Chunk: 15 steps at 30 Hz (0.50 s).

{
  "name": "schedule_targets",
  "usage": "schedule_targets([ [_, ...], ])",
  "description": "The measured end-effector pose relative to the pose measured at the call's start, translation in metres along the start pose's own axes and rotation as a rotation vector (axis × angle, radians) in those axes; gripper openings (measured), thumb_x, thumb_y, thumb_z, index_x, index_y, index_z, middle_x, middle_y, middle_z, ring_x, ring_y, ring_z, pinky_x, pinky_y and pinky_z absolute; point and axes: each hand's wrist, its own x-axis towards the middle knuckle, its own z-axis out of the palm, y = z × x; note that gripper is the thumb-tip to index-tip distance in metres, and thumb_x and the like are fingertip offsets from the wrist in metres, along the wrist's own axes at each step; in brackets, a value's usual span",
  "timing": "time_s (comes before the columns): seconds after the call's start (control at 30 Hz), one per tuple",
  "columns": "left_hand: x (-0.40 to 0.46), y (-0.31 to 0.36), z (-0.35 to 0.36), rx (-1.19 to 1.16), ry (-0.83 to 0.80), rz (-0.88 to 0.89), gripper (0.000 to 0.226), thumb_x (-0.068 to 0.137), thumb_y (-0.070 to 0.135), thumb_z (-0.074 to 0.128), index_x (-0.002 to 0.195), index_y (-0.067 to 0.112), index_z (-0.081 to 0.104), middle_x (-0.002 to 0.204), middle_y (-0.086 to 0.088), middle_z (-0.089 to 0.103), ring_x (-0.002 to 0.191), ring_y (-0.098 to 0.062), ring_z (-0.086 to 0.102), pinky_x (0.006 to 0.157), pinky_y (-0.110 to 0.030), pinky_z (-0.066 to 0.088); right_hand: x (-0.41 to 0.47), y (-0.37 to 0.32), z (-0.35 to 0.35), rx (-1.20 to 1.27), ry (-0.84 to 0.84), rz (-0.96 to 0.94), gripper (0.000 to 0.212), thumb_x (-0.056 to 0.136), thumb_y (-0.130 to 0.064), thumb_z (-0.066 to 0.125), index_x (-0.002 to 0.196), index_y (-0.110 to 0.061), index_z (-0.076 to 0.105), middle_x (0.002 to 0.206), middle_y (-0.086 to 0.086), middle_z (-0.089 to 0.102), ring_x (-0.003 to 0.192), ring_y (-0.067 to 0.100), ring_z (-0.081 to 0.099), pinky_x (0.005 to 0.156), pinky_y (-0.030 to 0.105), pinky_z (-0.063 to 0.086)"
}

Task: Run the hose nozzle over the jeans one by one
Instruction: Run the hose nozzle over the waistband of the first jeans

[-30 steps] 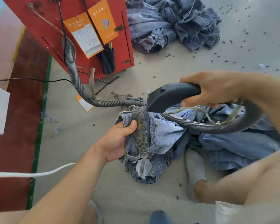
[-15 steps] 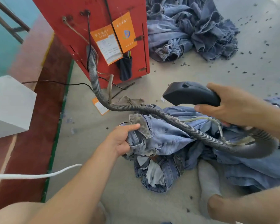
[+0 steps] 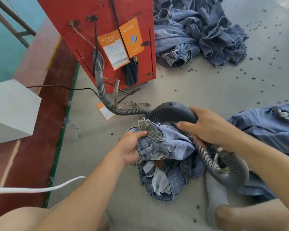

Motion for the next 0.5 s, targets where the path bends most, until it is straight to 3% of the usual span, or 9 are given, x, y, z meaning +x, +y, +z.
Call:
schedule_targets([
  [0.13, 0.002, 0.005, -0.002, -0.010, -0.002, 0.020, 0.027, 0.106, 0.004, 0.044, 0.116, -0.010, 0.064, 0.113, -0.031, 0.071, 0.090, -0.038, 0.075, 0.069, -0.050, 0.064, -0.015, 0.010, -0.035, -0.074, -0.175, 0.037, 0.027, 0.073, -0.067, 0.064, 0.093, -0.050, 0.058, 0.060, -0.015, 0.069, 0.043, 0.001, 0.061, 0.040, 0.016, 0.042],
  [0.2, 0.002, 0.003, 0.000, -0.014, -0.031, 0.019, 0.029, 0.106, 0.006, 0.044, 0.111, -0.008, 0.070, 0.110, -0.030, 0.073, 0.090, -0.037, 0.076, 0.072, -0.048, 0.064, -0.015, 0.008, -0.021, -0.146, -0.259, 0.041, 0.031, 0.074, -0.069, 0.063, 0.093, -0.044, 0.058, 0.066, -0.010, 0.071, 0.052, 0.006, 0.066, 0.049, 0.027, 0.051],
  [0.27, 0.000, 0.001, 0.002, -0.040, -0.067, -0.001, 0.034, 0.106, 0.010, 0.045, 0.103, -0.005, 0.076, 0.106, -0.026, 0.075, 0.089, -0.034, 0.077, 0.073, -0.046, 0.064, -0.006, 0.004, 0.004, -0.145, -0.205, 0.016, 0.024, 0.087, -0.055, 0.068, 0.089, -0.035, 0.056, 0.065, -0.001, 0.069, 0.058, 0.020, 0.069, 0.052, 0.036, 0.054],
  [0.33, -0.005, 0.004, 0.003, -0.085, -0.137, -0.007, 0.032, 0.103, 0.015, 0.052, 0.110, -0.005, 0.076, 0.113, -0.024, 0.074, 0.095, -0.034, 0.076, 0.080, -0.046, 0.064, 0.003, 0.000, 0.014, -0.095, -0.055, 0.025, 0.023, 0.092, -0.048, 0.070, 0.090, -0.030, 0.055, 0.060, -0.003, 0.064, 0.049, 0.018, 0.065, 0.040, 0.027, 0.047],
  [0.4, -0.008, 0.008, 0.001, -0.049, -0.189, 0.023, 0.032, 0.096, 0.012, 0.058, 0.120, -0.006, 0.072, 0.120, -0.024, 0.072, 0.101, -0.034, 0.075, 0.083, -0.045, 0.063, 0.005, 0.000, 0.004, -0.037, 0.070, 0.063, 0.030, 0.091, -0.047, 0.070, 0.092, -0.021, 0.056, 0.057, -0.001, 0.063, 0.044, 0.016, 0.062, 0.040, 0.028, 0.045],
  [0.5, -0.008, 0.011, -0.005, 0.117, -0.175, 0.085, 0.035, 0.102, 0.004, 0.051, 0.133, -0.007, 0.061, 0.124, -0.026, 0.070, 0.105, -0.037, 0.073, 0.083, -0.048, 0.062, -0.001, 0.006, -0.017, 0.112, 0.101, 0.094, 0.028, 0.092, -0.036, 0.070, 0.097, -0.015, 0.052, 0.047, 0.002, 0.061, 0.037, 0.017, 0.058, 0.037, 0.028, 0.046],
])
